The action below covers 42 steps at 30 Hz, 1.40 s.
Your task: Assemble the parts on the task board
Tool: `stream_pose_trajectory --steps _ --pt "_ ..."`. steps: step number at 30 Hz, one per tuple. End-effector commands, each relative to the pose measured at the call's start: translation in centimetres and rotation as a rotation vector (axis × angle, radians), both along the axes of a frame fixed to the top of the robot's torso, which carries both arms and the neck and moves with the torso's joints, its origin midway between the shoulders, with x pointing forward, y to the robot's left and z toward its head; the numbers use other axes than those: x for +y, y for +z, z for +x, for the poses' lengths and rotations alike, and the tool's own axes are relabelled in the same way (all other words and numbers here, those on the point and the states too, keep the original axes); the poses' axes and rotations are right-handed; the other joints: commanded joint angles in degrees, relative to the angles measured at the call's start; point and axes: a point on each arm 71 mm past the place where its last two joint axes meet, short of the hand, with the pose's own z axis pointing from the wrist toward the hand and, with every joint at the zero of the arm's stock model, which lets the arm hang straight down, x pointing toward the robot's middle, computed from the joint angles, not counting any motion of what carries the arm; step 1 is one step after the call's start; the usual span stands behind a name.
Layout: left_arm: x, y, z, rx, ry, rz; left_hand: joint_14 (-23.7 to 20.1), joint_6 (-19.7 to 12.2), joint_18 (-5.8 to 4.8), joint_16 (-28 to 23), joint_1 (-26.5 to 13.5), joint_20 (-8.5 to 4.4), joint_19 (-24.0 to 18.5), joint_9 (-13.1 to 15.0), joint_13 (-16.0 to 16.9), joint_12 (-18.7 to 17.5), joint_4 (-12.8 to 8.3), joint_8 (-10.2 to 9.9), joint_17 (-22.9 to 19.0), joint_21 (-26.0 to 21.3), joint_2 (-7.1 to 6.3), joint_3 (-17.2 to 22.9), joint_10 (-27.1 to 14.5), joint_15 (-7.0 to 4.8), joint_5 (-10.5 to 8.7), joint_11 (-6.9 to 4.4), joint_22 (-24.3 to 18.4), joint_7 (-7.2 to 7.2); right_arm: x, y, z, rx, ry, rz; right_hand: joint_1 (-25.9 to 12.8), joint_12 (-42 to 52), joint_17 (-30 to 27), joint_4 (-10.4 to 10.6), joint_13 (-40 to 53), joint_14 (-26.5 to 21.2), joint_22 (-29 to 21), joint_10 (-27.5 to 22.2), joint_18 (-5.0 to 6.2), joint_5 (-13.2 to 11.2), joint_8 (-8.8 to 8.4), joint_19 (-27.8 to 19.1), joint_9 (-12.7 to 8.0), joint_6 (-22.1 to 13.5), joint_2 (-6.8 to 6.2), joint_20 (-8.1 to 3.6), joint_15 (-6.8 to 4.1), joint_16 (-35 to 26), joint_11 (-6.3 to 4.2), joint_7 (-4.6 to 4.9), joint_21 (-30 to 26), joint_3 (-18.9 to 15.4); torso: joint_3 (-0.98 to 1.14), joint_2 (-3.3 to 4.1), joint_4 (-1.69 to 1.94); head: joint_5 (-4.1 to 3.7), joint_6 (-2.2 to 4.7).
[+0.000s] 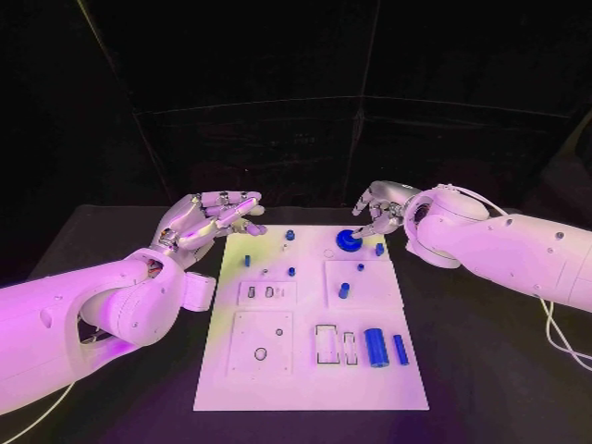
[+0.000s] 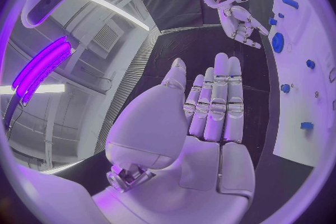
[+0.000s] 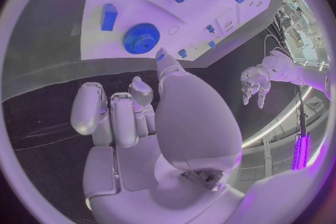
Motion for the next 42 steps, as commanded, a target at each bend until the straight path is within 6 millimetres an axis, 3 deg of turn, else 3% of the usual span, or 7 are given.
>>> stream_pose_trajectory --steps 1,26,42 --pt "-0.2 0.1 0.0 -0.007 -0.016 -0.005 -0.4 0.0 0.25 -0.2 0.1 0.14 -0.4 -0.1 -0.1 -0.2 -0.2 -0.4 0.1 -0.2 0.58 -0.1 -0.2 0.14 0.09 0.25 -0.1 0.46 0.3 -0.3 0.1 0.04 0.012 -0.033 0.7 1.4 0.8 0.6 1.7 3.0 0.5 0.9 -0.53 -0.2 0.43 0.6 -0.1 -0.4 0.04 0.01 0.55 0.5 -0.01 -0.02 0.4 0.1 -0.07 0.0 -0.01 0.14 -0.1" --pt "-0.5 0.1 0.1 -0.006 -0.021 -0.006 -0.4 0.0 0.25 -0.2 0.2 0.15 -0.5 -0.1 -0.1 -0.2 -0.2 -0.4 0.1 -0.2 0.67 -0.1 -0.1 0.15 0.09 0.25 -0.1 0.46 1.6 -1.5 0.6 0.087 0.054 -0.09 2.4 5.2 2.7 0.2 6.5 3.2 2.1 2.3 -0.78 -0.2 1.84 1.2 0.1 0.7 1.6 0.04 0.5 1.5 -0.18 -0.31 1.3 0.7 -0.03 -0.03 -0.06 0.24 -0.45" --pt "-0.5 0.1 0.1 -0.006 -0.022 -0.006 -0.4 0.0 0.25 -0.2 0.2 0.15 -0.5 -0.1 -0.1 -0.2 -0.2 -0.4 0.1 -0.2 0.67 -0.1 -0.1 0.15 0.09 0.25 -0.1 0.46 1.6 -2.2 0.8 0.106 0.054 -0.107 3.4 6.1 3.3 -1.3 7.9 3.2 2.7 2.6 -0.89 0.4 2.35 1.4 0.1 1.3 2.81 -0.07 0.37 1.8 -0.34 -0.45 1.6 1.4 0.04 0.03 0.05 0.46 -0.95"
